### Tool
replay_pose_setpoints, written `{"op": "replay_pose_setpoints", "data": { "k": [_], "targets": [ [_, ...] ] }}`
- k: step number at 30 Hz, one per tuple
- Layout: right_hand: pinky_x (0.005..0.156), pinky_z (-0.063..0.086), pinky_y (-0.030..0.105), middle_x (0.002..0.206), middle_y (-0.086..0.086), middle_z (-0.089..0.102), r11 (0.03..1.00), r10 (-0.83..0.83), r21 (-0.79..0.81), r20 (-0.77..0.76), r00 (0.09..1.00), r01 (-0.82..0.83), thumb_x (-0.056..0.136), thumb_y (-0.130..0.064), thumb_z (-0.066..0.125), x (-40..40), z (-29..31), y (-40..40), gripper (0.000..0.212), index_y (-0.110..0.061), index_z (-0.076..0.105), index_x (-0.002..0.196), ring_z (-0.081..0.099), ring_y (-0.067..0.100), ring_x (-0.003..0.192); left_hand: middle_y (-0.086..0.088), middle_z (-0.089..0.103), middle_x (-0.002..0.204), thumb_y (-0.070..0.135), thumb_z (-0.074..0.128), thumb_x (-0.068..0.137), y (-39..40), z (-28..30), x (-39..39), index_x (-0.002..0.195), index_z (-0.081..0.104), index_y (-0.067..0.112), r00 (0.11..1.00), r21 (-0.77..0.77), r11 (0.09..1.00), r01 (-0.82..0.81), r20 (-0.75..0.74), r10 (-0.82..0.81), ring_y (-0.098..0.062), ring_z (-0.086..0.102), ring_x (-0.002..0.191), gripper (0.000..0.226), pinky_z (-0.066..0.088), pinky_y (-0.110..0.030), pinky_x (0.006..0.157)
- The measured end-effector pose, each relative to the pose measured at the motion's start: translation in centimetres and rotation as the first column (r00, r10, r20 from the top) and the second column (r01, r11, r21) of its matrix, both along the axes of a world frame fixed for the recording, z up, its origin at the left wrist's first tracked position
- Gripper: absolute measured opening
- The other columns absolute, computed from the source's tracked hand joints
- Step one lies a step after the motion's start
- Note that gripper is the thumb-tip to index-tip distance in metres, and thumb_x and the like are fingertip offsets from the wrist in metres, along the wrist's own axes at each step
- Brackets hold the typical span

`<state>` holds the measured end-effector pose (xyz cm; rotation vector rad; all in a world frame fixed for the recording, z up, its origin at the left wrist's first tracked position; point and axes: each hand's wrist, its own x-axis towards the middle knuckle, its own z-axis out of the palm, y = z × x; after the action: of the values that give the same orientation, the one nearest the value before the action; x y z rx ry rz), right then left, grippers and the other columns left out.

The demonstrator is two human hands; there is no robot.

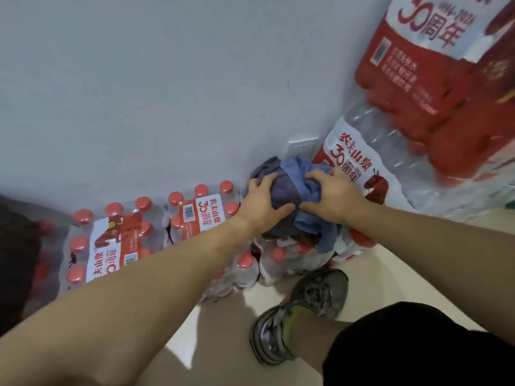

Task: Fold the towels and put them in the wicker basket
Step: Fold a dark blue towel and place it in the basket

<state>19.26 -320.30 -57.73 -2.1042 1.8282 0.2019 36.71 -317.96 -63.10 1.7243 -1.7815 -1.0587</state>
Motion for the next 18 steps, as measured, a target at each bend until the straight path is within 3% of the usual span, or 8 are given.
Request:
{"op": "replay_pose_setpoints", "data": {
  "k": [3,6,10,12,15,18],
  "targets": [
    [0.096,0.044,0.032,0.133,0.017,0.044,0.999,-0.013,-0.047,0.015,1.0,0.014,0.09,-0.032,0.067,0.5,-0.3,-0.3,0.042,-0.015,0.054,0.125,0.047,0.031,0.121,-0.016,0.037,0.139,0.036,0.075,0.082,-0.3,0.2,0.2,0.148,0.033,0.019,0.999,-0.003,1.0,0.008,0.044,-0.007,-0.032,0.045,0.128,0.08,0.034,-0.029,0.109],
    [0.088,0.047,0.029,0.12,0.013,0.063,0.989,-0.046,-0.136,0.105,0.993,0.06,0.088,-0.015,0.067,0.7,0.9,-0.9,0.023,-0.006,0.068,0.109,0.059,0.028,0.108,-0.016,0.044,0.141,0.038,0.073,0.083,-0.7,1.1,1.0,0.147,0.036,0.019,0.993,0.031,0.998,0.059,0.104,-0.062,-0.032,0.048,0.127,0.076,0.038,-0.032,0.109],
    [0.078,0.043,0.023,0.118,0.011,0.063,0.932,-0.143,-0.277,0.315,0.938,0.235,0.084,-0.013,0.072,-0.1,4.4,-1.5,0.018,-0.015,0.069,0.101,0.061,0.025,0.097,-0.011,0.055,0.136,0.041,0.071,0.084,-0.6,2.0,1.7,0.144,0.042,0.017,0.984,0.07,0.996,0.063,0.163,-0.074,-0.029,0.055,0.121,0.07,0.043,-0.029,0.098],
    [0.08,0.037,0.019,0.122,0.012,0.057,0.897,-0.123,-0.356,0.365,0.923,0.261,0.086,-0.012,0.069,-0.4,5.2,-1.1,0.014,-0.017,0.067,0.099,0.06,0.027,0.103,-0.007,0.063,0.124,0.037,0.073,0.084,0.0,2.0,1.7,0.132,0.056,0.016,0.994,0.036,0.999,-0.009,0.113,0.005,-0.026,0.061,0.112,0.056,0.046,-0.028,0.092],
    [0.092,0.038,0.022,0.135,0.014,0.046,0.915,-0.061,-0.36,0.322,0.945,0.182,0.088,-0.014,0.067,-0.3,5.2,-0.3,0.022,-0.014,0.065,0.11,0.055,0.028,0.114,0.002,0.069,0.085,0.023,0.07,0.088,0.8,2.0,1.6,0.095,0.073,0.017,0.982,-0.048,0.981,-0.19,-0.01,0.19,-0.017,0.068,0.084,0.01,0.053,-0.027,0.08],
    [0.101,0.042,0.031,0.139,0.014,0.043,0.98,-0.009,-0.196,0.159,0.987,0.04,0.084,-0.029,0.072,0.2,4.5,0.3,0.049,-0.015,0.057,0.129,0.051,0.028,0.12,0.007,0.066,0.067,0.019,0.068,0.089,1.2,3.1,2.4,0.081,0.074,0.018,0.962,-0.04,0.967,-0.252,-0.116,0.246,-0.008,0.061,0.063,0.01,0.052,-0.025,0.069]
  ]
}}
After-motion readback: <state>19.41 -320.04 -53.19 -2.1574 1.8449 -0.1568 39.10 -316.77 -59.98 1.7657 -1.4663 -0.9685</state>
